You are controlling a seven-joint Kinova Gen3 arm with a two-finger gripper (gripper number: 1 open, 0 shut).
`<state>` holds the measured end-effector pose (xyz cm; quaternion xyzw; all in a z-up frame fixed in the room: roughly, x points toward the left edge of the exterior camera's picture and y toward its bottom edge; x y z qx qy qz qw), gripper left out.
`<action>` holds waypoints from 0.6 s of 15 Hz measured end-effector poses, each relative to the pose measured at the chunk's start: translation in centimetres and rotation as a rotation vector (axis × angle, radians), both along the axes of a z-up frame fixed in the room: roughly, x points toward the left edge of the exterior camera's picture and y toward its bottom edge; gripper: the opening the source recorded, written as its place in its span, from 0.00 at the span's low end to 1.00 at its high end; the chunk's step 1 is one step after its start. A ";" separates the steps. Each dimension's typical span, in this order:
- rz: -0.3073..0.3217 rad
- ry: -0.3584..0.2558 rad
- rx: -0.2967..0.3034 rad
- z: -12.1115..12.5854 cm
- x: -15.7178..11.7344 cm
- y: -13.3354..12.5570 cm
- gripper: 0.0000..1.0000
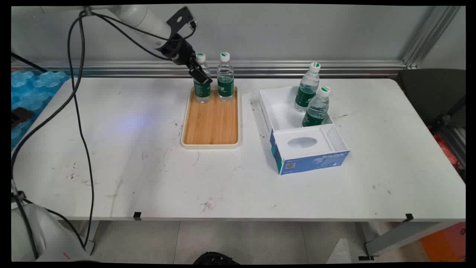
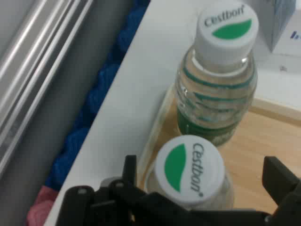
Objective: Pick up the green bottle from the white box
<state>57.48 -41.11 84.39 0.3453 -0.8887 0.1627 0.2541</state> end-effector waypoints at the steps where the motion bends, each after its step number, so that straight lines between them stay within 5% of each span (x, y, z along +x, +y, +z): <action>1: 0.002 -0.003 -0.007 0.2 -0.1 0.0 1.00; 9: -0.007 -0.088 -0.097 5.1 -1.8 2.2 1.00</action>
